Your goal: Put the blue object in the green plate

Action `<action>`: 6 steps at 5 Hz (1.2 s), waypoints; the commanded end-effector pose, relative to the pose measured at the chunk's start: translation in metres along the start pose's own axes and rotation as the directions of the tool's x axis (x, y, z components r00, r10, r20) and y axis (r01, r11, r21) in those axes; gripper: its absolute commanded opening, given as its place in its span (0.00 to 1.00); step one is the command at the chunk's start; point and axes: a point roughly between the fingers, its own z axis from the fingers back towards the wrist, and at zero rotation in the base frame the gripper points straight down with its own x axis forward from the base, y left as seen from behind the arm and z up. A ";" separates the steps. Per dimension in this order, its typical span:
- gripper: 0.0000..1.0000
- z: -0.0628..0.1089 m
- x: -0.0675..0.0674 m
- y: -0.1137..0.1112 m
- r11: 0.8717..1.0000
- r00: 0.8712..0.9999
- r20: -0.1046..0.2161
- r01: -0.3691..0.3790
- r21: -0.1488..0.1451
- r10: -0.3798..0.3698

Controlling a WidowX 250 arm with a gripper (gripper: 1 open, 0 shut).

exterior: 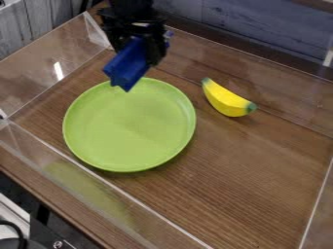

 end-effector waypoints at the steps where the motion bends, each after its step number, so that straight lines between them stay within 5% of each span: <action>1: 0.00 0.008 0.017 0.013 1.000 0.998 0.061 0.005 0.029 -0.006; 2: 1.00 0.001 0.023 0.023 0.999 0.998 0.065 0.000 0.036 -0.002; 3: 1.00 -0.005 0.028 0.031 0.999 0.998 0.067 -0.003 0.042 0.000; 6: 1.00 -0.042 0.023 0.031 0.999 1.000 -0.014 0.016 0.036 -0.015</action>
